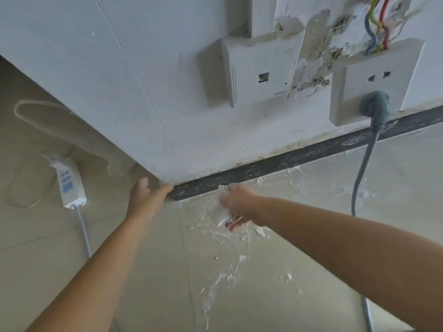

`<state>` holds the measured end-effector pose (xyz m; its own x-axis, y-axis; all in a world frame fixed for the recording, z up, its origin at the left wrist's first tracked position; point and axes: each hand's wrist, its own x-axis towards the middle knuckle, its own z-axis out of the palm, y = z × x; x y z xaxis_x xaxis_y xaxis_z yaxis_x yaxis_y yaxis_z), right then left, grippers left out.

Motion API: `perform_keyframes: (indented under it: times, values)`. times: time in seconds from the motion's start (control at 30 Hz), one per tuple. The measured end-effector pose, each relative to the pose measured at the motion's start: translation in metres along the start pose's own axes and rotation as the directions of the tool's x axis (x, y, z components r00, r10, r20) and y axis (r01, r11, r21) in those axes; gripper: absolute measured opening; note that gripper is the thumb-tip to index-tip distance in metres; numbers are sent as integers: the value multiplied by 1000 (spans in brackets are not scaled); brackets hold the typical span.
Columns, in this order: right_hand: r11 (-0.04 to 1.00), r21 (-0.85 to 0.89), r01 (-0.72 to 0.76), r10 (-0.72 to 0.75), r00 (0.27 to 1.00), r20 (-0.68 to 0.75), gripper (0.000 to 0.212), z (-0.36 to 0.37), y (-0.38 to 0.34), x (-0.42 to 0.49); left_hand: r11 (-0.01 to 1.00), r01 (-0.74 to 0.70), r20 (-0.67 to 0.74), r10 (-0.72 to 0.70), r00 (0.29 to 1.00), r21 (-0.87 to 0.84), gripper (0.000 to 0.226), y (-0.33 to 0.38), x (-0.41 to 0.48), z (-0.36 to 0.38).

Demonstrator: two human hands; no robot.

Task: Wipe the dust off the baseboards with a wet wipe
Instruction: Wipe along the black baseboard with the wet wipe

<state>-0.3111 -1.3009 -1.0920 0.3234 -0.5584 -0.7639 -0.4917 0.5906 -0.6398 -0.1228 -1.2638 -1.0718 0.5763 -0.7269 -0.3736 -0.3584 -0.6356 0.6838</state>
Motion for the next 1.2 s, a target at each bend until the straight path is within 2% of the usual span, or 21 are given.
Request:
perform_keyframes:
  times: [0.03,0.1,0.17,0.27,0.33,0.47,0.57,0.63,0.7,0.8,0.83,0.9,0.97,1.0,1.03,1.13,1.17,1.2]
  values:
    - [995,99,-34,31,999,33,26,17,9,7,997,-45,24,44,999,56,42,-1,10,-2]
    - [918,376,-127,95,990,100,16,52,23,24,981,-146,67,139,988,127,33,-3,28,-5]
    - [765,613,-199,133,979,153,27,83,29,46,961,-188,47,183,982,202,25,-2,39,-5]
    - [627,742,-237,119,970,210,41,113,28,73,901,-266,14,278,960,344,21,-5,49,-2]
    - [553,796,-246,99,968,230,41,121,21,84,869,-313,20,331,943,384,19,-6,51,-4]
    - [477,844,-245,122,969,213,39,125,4,101,811,-387,59,404,913,440,16,-9,56,-7]
    - [458,858,-233,132,972,193,41,128,-3,112,796,-377,58,399,915,473,23,-13,60,-7]
    - [465,860,-209,97,978,185,43,127,-8,113,814,-347,39,373,927,466,27,-13,61,-6]
    - [428,884,-186,68,982,174,42,123,-11,115,837,-319,19,347,938,445,30,-13,60,-4]
    - [337,919,-202,-1,977,215,24,102,-11,104,843,-314,15,342,940,438,41,-14,57,-3]
    - [304,934,-188,-51,976,213,25,92,-8,96,845,-314,19,340,940,434,43,-15,57,-3]
    - [172,976,-136,-127,979,158,34,68,5,83,859,-311,24,330,944,408,42,-17,58,-4]
    - [93,995,-25,-127,991,37,34,49,24,70,872,-305,32,317,948,383,39,-17,58,-5]
    - [81,997,-7,-97,995,14,32,45,32,67,872,-305,36,316,948,383,39,-17,58,-5]
    - [113,993,-37,-75,996,46,30,47,35,65,867,-310,41,320,947,391,42,-17,58,-6]
    - [403,890,-214,-40,967,251,29,82,26,72,856,-331,38,345,938,398,52,-19,60,-7]
    - [451,863,-226,-30,963,268,32,95,18,78,863,-324,32,339,940,388,51,-21,62,-7]
    - [450,865,-221,-21,966,257,34,105,9,85,871,-314,31,327,945,377,45,-24,64,-7]
